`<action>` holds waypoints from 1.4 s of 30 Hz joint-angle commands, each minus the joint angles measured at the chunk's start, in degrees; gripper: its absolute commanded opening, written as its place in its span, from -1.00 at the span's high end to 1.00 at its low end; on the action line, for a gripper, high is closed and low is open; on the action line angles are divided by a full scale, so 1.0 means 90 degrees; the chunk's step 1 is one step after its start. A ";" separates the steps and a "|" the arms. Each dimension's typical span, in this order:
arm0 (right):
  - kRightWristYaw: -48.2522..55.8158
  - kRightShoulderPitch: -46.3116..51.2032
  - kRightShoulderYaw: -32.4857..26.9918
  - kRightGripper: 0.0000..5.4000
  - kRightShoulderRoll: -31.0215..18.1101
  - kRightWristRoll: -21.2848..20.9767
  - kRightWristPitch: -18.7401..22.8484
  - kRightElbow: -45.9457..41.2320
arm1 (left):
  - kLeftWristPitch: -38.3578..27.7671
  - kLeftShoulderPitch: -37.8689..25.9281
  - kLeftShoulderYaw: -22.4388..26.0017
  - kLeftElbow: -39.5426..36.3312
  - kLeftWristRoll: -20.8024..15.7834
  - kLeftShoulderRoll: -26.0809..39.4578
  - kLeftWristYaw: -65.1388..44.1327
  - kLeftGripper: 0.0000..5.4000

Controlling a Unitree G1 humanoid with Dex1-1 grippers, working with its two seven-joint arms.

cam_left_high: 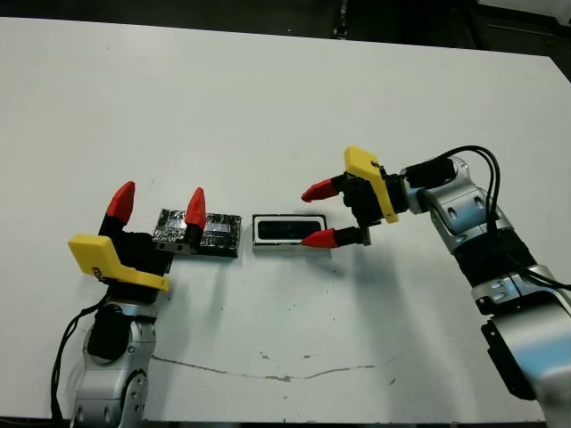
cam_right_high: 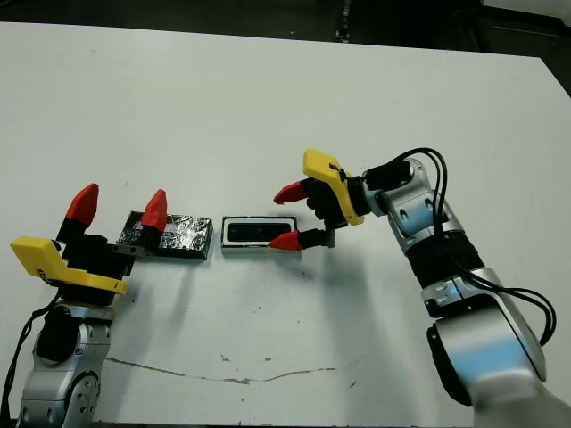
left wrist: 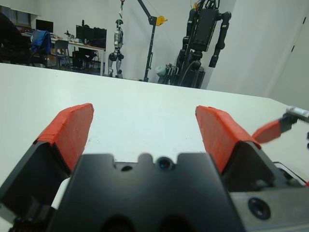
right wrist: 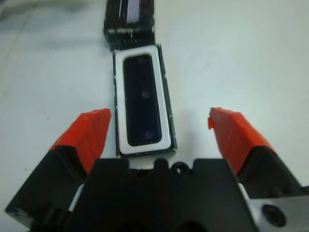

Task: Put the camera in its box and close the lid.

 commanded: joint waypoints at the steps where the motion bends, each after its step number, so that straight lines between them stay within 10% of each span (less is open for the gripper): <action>1: -0.0013 0.0293 -0.0507 -0.99 -0.0437 0.0370 0.0309 -0.0639 | 0.0060 0.0107 0.0009 0.0021 -0.0033 -0.0025 0.0005 -1.00; 13: -0.2797 0.3823 -0.3160 -0.99 -0.0124 0.2378 0.1433 -0.4263 | 0.0038 0.0021 0.0116 -0.0048 0.0168 0.0173 0.0029 -1.00; 23: -0.4795 0.6302 -0.3359 -0.49 0.1568 0.2282 -0.0105 -0.4889 | 0.0161 -0.0413 0.0440 -0.0045 0.0388 0.1064 -0.0430 -1.00; 36: -0.4830 0.6217 -0.2984 0.27 0.1472 0.2002 -0.0939 -0.4359 | 0.1545 -0.2495 0.0564 0.1374 -0.0967 0.4734 -0.5090 -1.00; 42: -0.4890 0.6200 -0.2884 0.62 0.1428 0.1907 -0.1050 -0.4309 | 0.2440 -0.3974 -0.0036 0.2739 -0.1317 0.5034 -0.6936 -1.00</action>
